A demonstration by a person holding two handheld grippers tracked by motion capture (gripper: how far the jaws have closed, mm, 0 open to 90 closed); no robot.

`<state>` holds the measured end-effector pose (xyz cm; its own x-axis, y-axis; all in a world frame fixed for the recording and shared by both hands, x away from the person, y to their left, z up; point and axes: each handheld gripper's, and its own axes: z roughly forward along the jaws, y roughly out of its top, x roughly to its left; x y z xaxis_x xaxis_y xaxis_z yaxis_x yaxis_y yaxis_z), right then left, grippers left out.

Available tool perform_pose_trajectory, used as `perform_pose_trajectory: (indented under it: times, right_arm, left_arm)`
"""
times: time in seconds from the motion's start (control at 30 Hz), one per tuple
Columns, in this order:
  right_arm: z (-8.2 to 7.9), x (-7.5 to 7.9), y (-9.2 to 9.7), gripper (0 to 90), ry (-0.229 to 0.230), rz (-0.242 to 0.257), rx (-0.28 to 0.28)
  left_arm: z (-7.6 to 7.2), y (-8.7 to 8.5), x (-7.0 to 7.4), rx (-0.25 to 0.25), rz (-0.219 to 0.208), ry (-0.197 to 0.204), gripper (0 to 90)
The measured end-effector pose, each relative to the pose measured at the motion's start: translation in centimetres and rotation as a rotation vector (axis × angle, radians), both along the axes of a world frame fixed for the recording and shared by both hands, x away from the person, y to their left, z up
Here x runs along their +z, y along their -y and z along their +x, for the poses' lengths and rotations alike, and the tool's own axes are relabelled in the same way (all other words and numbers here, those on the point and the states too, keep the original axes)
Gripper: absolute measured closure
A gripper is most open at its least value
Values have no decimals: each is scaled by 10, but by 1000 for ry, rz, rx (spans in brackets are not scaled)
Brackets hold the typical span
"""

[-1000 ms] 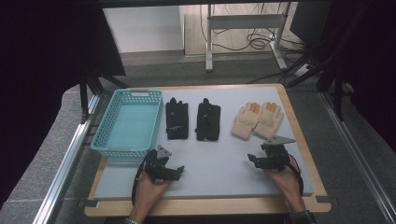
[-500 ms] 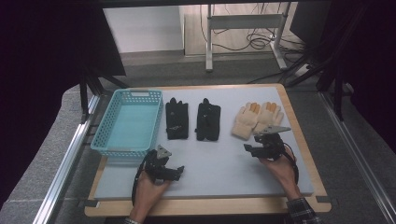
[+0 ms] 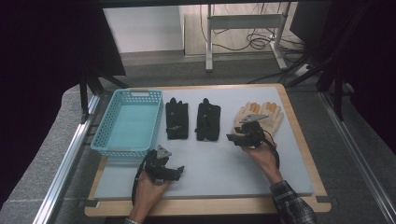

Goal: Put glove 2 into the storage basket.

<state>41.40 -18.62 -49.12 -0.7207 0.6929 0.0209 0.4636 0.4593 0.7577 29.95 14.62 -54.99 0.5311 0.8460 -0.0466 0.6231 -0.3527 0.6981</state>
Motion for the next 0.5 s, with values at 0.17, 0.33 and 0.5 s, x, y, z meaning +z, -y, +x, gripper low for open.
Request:
perform_pose_trajectory:
  times: [0.17, 0.33, 0.5]
  right_arm:
    - [16, 0, -21, 445, 4, -19, 21]
    - [34, -3, -39, 386, 2, -29, 21]
    - [53, -7, -54, 329, -4, -33, 16]
  left_arm:
    - [0, 0, 0, 0, -1, 0, 40]
    - [0, 0, 0, 3, -5, 1, 40]
    - [0, 0, 0, -1, 0, -1, 40]
